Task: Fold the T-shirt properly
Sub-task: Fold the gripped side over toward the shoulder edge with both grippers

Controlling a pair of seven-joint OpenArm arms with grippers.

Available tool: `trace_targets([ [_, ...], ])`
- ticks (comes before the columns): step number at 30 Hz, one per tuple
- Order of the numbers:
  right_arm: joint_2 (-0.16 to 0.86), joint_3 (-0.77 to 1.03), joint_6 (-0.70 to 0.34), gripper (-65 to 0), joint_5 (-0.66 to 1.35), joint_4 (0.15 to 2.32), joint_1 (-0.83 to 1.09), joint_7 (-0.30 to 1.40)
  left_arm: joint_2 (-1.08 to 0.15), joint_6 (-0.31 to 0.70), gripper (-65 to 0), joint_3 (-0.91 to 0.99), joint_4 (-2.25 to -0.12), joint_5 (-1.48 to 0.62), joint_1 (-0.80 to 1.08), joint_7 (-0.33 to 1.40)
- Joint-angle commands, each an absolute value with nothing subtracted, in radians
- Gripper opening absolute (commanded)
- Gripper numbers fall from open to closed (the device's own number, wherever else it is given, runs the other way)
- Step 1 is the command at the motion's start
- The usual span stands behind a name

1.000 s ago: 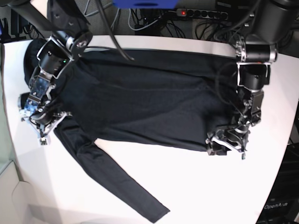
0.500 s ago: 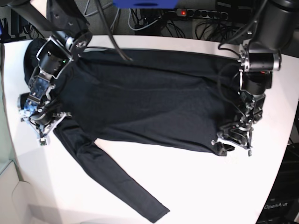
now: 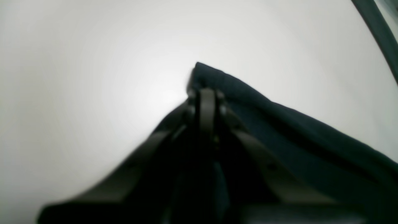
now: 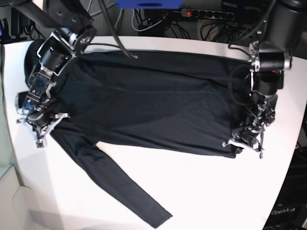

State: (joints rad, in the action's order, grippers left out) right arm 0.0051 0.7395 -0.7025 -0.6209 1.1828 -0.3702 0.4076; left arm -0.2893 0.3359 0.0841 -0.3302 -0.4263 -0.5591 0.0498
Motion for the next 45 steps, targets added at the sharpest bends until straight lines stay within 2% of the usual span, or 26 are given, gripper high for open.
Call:
trace_targets([
  [1, 0.007, 0.737, -0.698, -65.0, -0.611, 1.227, -0.392, 0.390, -0.306, 0.298, -65.0, 0.084, -0.367, -0.400, -0.544, 0.107],
  [12, -0.067, 0.739, -0.698, -65.0, -0.611, 1.415, -0.305, 0.390, -0.351, 0.286, -65.0, 0.093, -0.970, -0.588, -0.248, 0.300],
  [24, -0.125, 0.743, -0.698, -65.0, -0.611, 1.629, -0.180, 0.390, -0.358, 0.297, -65.0, 0.427, -1.423, -0.625, 0.012, 0.542],
  [33, -0.139, 0.739, -0.698, -65.0, -0.599, 1.733, -0.090, 0.390, -0.315, 0.298, -65.0, 0.573, -1.639, -0.628, 0.119, 0.691],
  [42, -0.113, 0.739, -0.698, -65.0, -0.437, 1.830, 0.088, 0.390, -0.278, 0.303, -65.0, 0.653, -1.758, -0.628, 0.237, 0.774],
  [45, -0.093, 0.739, -0.698, -65.0, -0.367, 1.857, 0.154, 0.390, -0.272, 0.387, -65.0, 0.670, -1.773, -0.628, 0.283, 0.774],
])
